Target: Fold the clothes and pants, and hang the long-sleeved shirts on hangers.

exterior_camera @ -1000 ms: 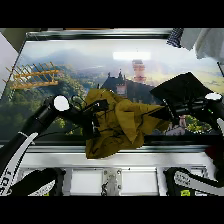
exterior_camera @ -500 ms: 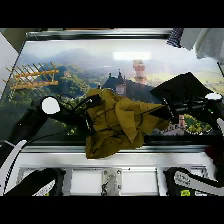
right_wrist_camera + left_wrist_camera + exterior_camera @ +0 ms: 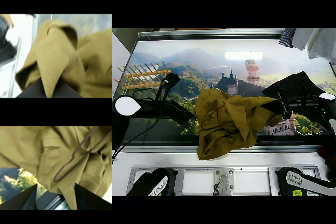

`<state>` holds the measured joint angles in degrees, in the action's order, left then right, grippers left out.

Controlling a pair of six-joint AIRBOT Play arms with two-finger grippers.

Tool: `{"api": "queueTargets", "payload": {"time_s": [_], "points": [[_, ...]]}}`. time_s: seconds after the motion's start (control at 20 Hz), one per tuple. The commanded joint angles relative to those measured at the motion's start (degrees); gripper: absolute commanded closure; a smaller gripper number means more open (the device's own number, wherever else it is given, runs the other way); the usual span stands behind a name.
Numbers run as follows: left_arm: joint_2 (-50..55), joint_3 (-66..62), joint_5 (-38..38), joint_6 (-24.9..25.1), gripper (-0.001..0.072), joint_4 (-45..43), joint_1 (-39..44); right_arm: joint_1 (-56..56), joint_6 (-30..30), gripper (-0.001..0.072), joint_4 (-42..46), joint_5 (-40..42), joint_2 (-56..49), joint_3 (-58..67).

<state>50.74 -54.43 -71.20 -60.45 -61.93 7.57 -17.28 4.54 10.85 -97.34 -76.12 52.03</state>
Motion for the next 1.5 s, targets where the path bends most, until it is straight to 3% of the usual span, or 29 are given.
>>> {"api": "queueTargets", "payload": {"time_s": [0.0, 0.15, 0.2, 0.25, 0.6, 0.75, 1.0, 1.15, 1.2, 1.25, 1.35, 1.4, 1.45], "points": [[-2.6, 2.4, 1.7, -8.9, 0.0249, -0.1, -1.7, 0.0, -1.4, 0.0706, -9.1, 3.6, 1.4, 0.0], [-4.9, 12.6, 4.3, -11.6, 0.0247, 0.3, -1.7, 0.0, -3.1, 0.0706, -11.2, 5.4, 2.9, 0.1], [-5.7, 16.8, 4.9, -11.6, 0.0153, 1.2, -1.6, 0.0, -3.5, 0.0706, -11.1, 5.5, 3.4, 0.1], [-6.4, 19.8, 5.3, -11.6, 0.0125, 2.3, -1.6, 0.0, -4.7, 0.0706, -11.4, 5.5, 3.7, 0.1], [-10.2, 29.2, 6.9, -12.6, 0.0126, 3.7, -0.4, 0.0, -5.4, 0.0706, -19.9, 5.7, 4.2, 0.1], [-8.9, 30.8, 9.9, -13.5, 0.0127, 3.6, 6.1, 0.0, -5.4, 0.0706, -20.7, 6.6, 4.2, 0.1], [2.3, 30.0, 19.4, -20.5, 0.0127, 3.6, 20.8, 0.0, -5.4, 0.0706, -20.8, 7.5, 4.3, 0.1], [9.1, 26.6, 19.6, -24.2, 0.0129, 1.7, 24.6, 0.0, -5.4, 0.0706, -20.8, 7.5, 4.3, 0.1], [11.0, 25.0, 18.0, -26.1, 0.0191, 0.0, 24.6, 0.0, -5.4, 0.0706, -20.7, 7.6, 4.5, 0.1], [12.9, 23.3, 16.9, -26.5, 0.0305, -0.9, 24.2, 0.0, -5.4, 0.0706, -20.8, 7.6, 4.6, 0.1], [16.0, 20.6, 16.7, -26.6, 0.0332, -1.0, 23.6, 0.0, -5.4, 0.0706, -20.7, 7.5, 4.7, 0.1], [17.3, 19.5, 16.8, -26.6, 0.0478, -1.1, 23.6, 0.0, -5.4, 0.0706, -20.7, 7.5, 4.7, 0.1], [18.2, 18.3, 16.9, -26.3, 0.0693, -1.7, 23.6, 0.0, -5.4, 0.0706, -20.7, 7.5, 4.7, 0.1]]}}
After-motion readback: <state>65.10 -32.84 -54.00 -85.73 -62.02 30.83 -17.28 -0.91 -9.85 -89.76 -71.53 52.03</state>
